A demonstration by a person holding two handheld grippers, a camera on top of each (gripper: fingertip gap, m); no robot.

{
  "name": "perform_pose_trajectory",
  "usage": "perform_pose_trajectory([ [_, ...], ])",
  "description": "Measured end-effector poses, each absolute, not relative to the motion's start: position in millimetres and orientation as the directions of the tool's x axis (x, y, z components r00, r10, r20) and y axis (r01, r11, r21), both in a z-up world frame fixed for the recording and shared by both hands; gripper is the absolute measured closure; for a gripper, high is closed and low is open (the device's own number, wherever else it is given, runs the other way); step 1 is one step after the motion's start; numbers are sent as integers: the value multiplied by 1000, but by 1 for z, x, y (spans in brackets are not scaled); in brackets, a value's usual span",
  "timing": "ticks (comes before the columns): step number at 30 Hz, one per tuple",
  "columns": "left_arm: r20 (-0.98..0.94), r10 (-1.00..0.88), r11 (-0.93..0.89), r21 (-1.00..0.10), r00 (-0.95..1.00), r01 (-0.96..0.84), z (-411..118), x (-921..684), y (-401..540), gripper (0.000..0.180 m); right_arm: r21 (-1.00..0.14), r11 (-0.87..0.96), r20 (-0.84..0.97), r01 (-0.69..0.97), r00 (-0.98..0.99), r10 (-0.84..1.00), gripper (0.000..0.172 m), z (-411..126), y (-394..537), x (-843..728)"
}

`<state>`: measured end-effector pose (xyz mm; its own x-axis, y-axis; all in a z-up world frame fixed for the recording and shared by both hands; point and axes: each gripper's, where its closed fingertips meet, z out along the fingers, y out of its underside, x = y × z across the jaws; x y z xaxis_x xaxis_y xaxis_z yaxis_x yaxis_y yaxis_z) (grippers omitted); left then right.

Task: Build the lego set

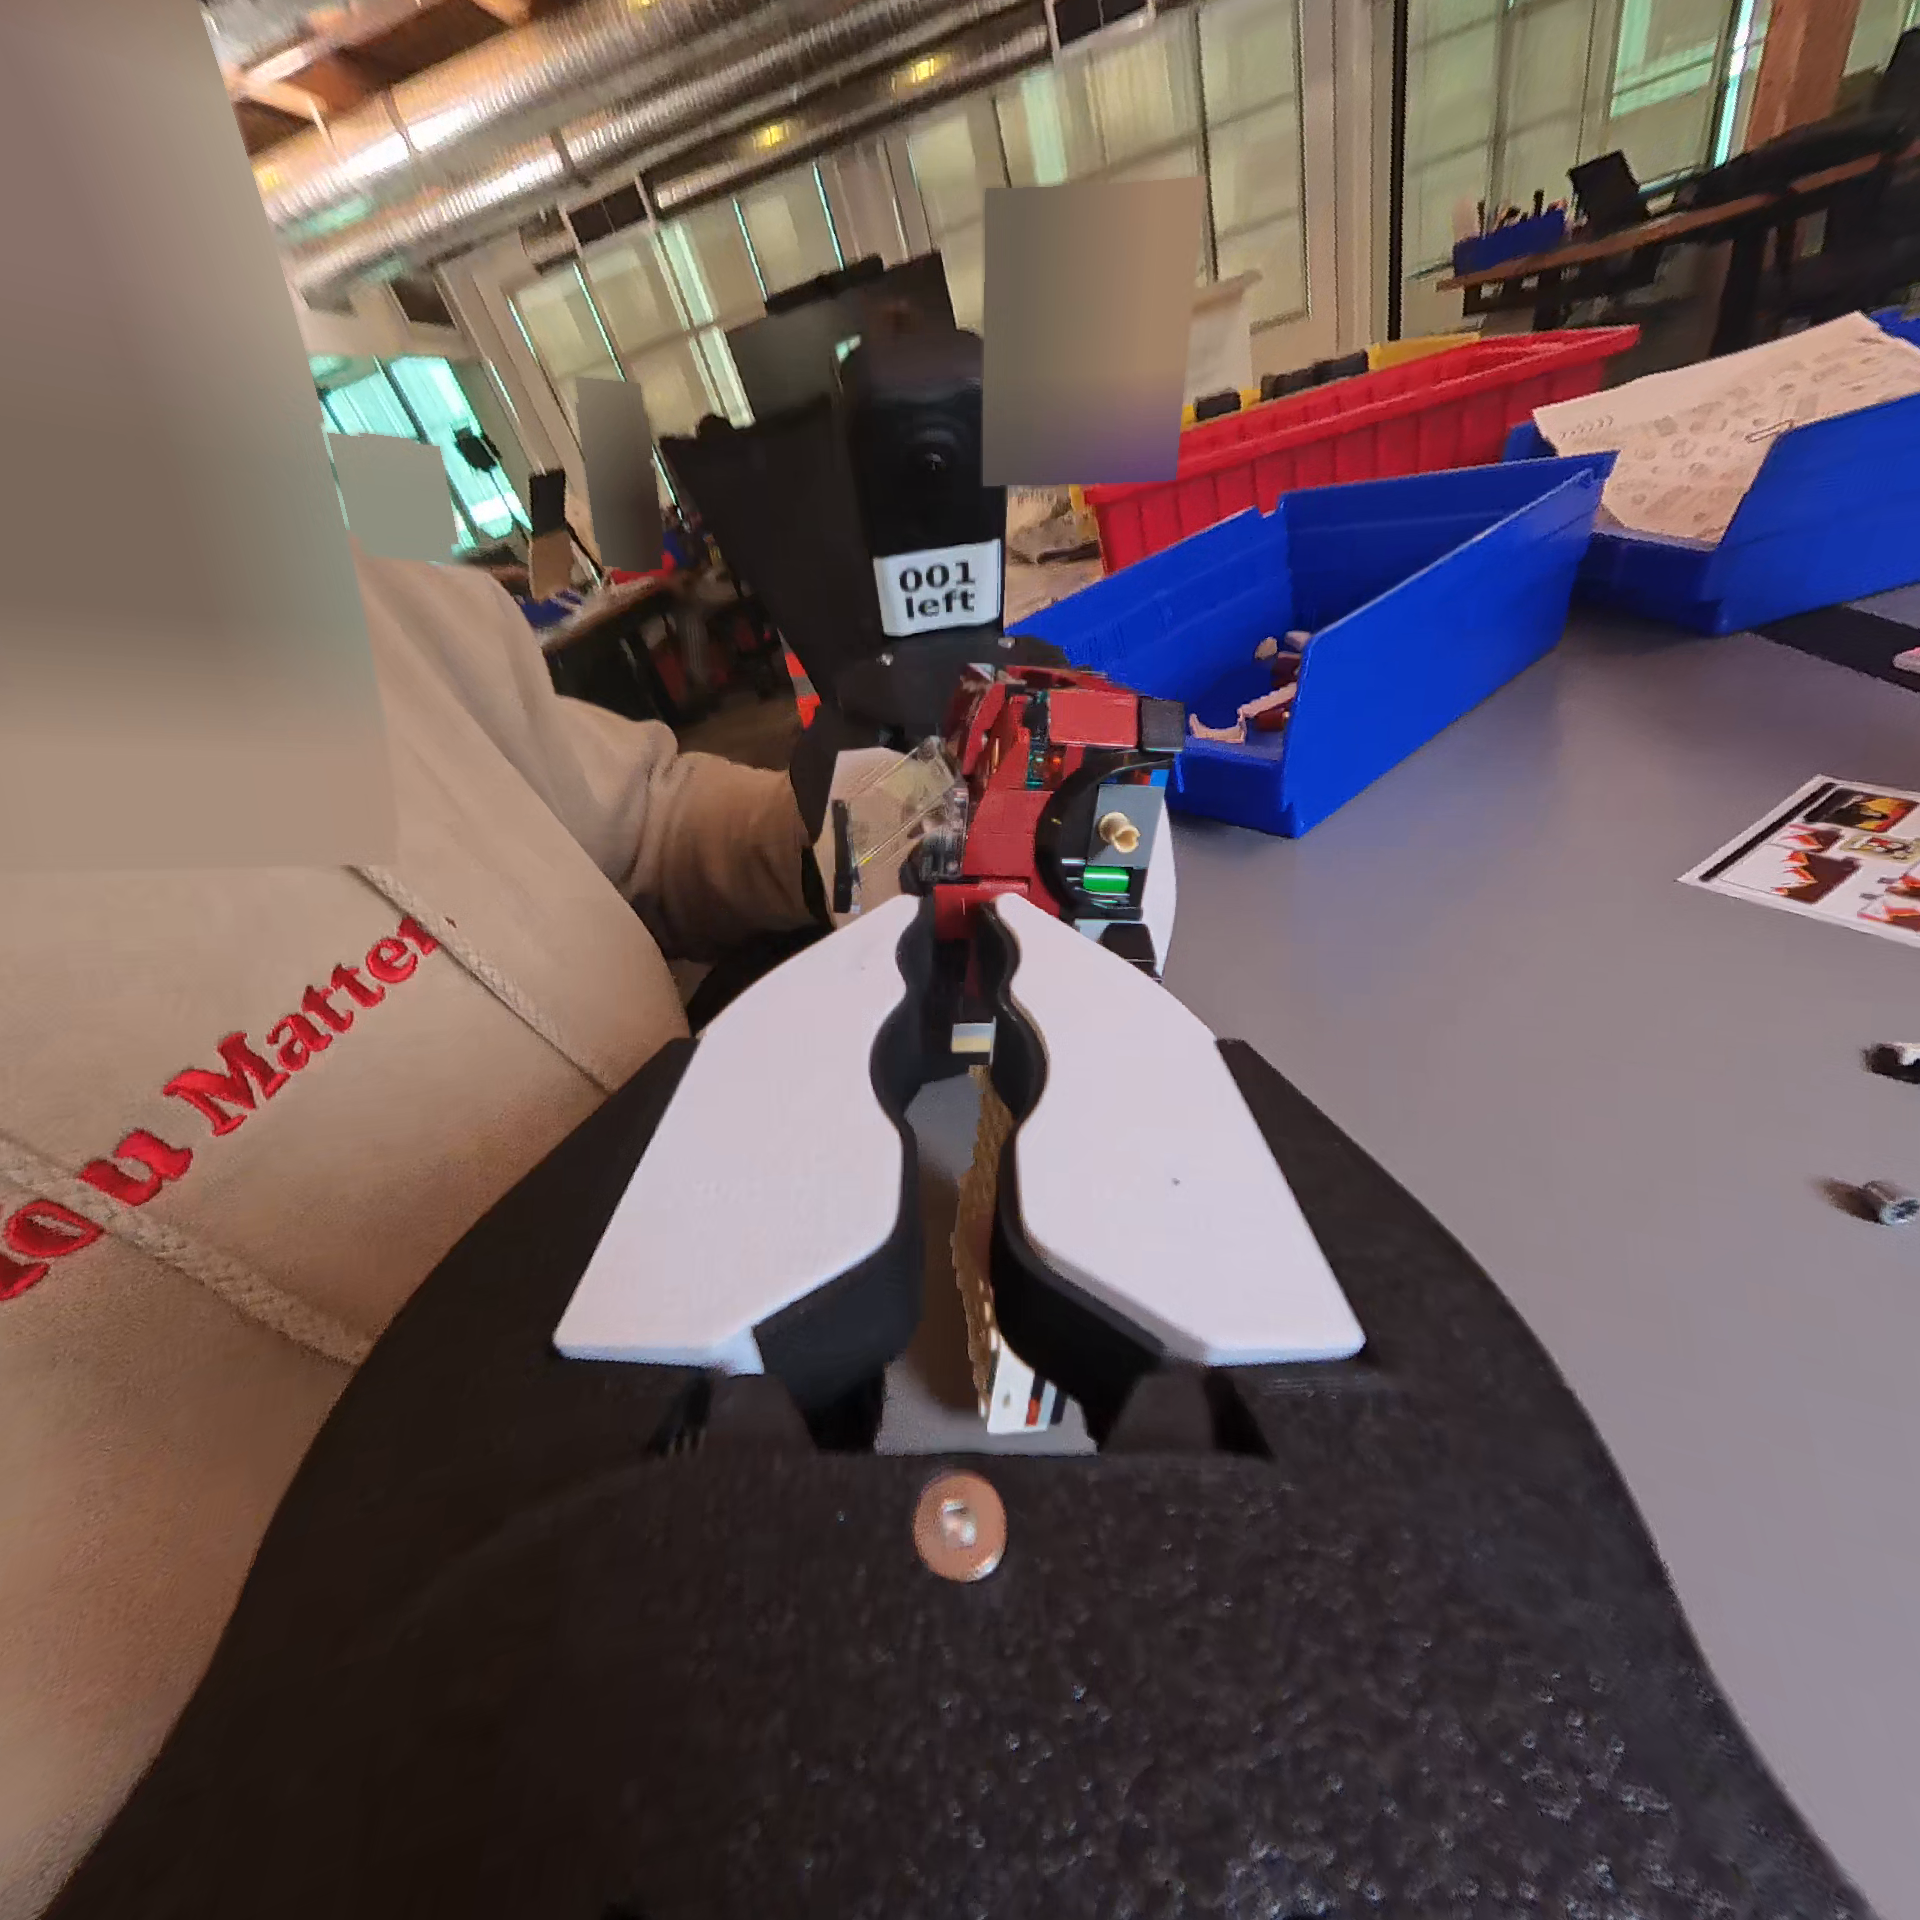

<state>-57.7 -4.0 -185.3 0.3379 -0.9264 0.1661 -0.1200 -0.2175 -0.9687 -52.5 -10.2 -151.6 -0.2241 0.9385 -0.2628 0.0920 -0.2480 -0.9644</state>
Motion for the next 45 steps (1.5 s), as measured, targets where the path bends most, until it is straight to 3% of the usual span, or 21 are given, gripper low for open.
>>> perform_pose_trajectory([
  [11, 49, -945, -180, -905, 324, -386, -190, -55, -10, 131, -953, -60, -128, 297, -216, 968, 164, -157, -19, -45],
  [20, 29, -954, -174, -864, 298, -472, -191, -50, -12, 131, -885, 110, -15, 452, -265, 964, 164, -158, -21, -39],
  [33, 23, -950, -188, -840, 312, -509, -191, -47, -12, 131, -726, 228, -1, 649, -332, 943, 164, -160, -21, -34],
  [39, 22, -948, -175, -870, 319, -462, -190, -49, -11, 131, -775, 184, -14, 604, -308, 951, 164, -159, -20, -36],
  [45, 92, -922, -224, -919, 377, -324, -190, -56, -3, 131, -906, -1, -91, 422, -193, 977, 147, -171, -10, -31],
])
